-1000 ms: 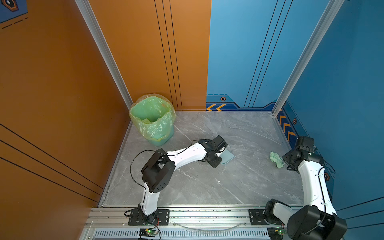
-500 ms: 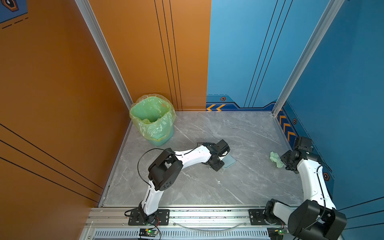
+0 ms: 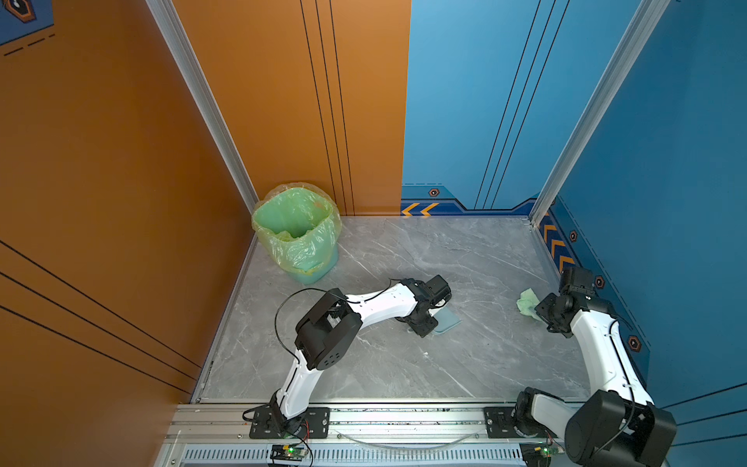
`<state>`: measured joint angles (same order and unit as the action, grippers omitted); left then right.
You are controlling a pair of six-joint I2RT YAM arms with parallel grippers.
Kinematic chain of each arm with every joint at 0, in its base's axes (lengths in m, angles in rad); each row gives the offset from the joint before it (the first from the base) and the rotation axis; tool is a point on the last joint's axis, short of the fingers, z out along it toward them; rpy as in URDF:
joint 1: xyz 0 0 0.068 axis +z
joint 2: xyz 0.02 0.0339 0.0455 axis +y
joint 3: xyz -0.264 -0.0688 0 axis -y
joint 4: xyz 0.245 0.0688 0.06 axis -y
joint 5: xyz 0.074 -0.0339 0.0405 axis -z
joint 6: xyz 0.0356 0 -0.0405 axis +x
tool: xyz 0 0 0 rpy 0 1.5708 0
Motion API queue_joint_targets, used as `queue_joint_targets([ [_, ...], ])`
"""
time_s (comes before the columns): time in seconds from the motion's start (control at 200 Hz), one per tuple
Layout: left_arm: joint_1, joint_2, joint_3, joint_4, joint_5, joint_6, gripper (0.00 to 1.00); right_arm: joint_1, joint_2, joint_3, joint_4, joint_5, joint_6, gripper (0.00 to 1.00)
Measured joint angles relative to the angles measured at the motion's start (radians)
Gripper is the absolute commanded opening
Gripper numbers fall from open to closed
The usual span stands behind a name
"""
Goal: Sweep away the paper scraps from the table
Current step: 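Lower the dustpan near the scrap while the right gripper moves the brush past it, then position the brush behind the light green scrap with the right gripper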
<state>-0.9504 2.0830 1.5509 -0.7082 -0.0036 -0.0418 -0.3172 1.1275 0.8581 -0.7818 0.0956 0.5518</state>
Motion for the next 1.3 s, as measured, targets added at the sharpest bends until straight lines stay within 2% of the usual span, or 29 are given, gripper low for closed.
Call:
queue_joint_targets([
  [0.28,-0.002,0.011,0.014,-0.018,-0.022,0.0,0.0,0.125,0.0,-0.011,0.005,-0.022,0.024,0.0],
  [0.511,-0.002,0.019,0.017,-0.025,-0.037,0.0,0.0,0.239,-0.027,-0.011,0.017,-0.098,0.029,0.0],
  [0.626,-0.002,0.02,0.021,-0.026,-0.041,0.0,0.0,0.256,-0.063,0.012,0.014,-0.11,0.025,0.0],
  [0.721,-0.002,0.021,0.022,-0.026,-0.042,0.0,0.0,0.256,-0.104,0.051,0.014,-0.067,0.014,0.0],
  [0.851,-0.002,0.021,0.023,-0.026,-0.043,0.0,0.0,0.216,-0.138,0.092,0.018,0.01,-0.003,0.0],
  [1.051,-0.002,0.021,0.023,-0.026,-0.045,0.0,0.0,0.038,-0.136,0.091,0.066,0.065,0.008,0.0],
  [1.156,-0.002,0.021,0.023,-0.026,-0.046,0.0,0.0,-0.035,-0.101,0.089,0.099,0.068,0.025,0.0],
  [1.302,-0.002,0.021,0.023,-0.026,-0.048,0.0,0.0,-0.074,-0.01,0.085,0.133,0.068,0.041,0.0],
])
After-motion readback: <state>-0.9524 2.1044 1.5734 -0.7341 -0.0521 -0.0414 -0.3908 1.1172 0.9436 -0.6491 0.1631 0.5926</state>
